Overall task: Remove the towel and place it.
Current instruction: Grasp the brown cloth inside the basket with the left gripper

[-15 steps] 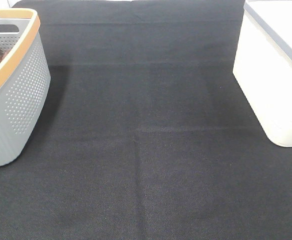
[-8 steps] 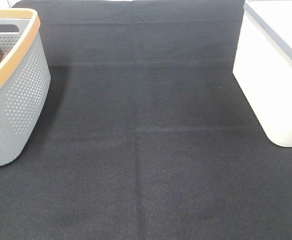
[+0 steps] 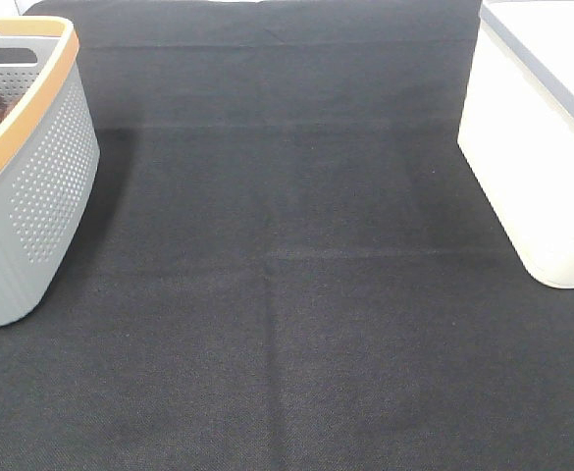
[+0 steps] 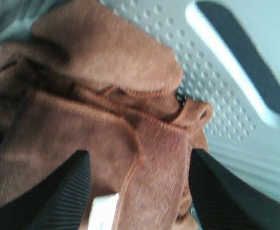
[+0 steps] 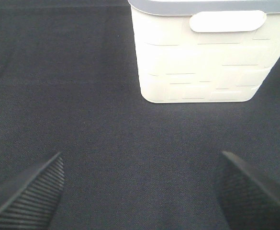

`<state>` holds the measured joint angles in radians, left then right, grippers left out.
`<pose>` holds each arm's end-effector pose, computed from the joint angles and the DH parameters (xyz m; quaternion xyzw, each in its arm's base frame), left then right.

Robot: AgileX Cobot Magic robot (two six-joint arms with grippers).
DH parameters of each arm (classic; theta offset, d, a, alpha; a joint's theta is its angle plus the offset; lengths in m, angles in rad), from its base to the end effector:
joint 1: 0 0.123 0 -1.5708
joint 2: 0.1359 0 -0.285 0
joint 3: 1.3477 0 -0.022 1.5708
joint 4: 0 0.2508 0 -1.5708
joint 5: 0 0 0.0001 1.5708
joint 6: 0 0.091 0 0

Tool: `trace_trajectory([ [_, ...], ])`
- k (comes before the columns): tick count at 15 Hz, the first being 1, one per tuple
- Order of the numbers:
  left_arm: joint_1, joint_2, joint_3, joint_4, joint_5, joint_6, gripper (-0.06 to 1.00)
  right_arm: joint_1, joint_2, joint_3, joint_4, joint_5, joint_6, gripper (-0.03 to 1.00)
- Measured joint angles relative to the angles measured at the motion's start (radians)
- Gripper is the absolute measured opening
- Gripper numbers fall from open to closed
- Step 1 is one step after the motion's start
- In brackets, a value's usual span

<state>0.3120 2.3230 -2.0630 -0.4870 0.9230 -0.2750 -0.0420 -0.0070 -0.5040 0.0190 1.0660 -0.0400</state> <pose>0.5005 0.1257 0.2087 -0.3649 0.8751 -0.2168 0.2324 -0.0065 0.0018 0.2779 0.0004 0.8517 -0.0120 0.5239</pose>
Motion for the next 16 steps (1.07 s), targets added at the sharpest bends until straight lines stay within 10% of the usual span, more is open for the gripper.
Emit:
trace_trajectory([
  [6, -0.068, 0.103, -0.218, 0.208, 0.201, -0.133, 0.58, 0.000, 0.000, 0.000, 0.000, 0.000, 0.000, 0.80],
  [16, -0.097, 0.156, -0.265, 0.288, 0.175, -0.195, 0.57, 0.000, 0.000, 0.000, 0.000, 0.000, 0.000, 0.80],
])
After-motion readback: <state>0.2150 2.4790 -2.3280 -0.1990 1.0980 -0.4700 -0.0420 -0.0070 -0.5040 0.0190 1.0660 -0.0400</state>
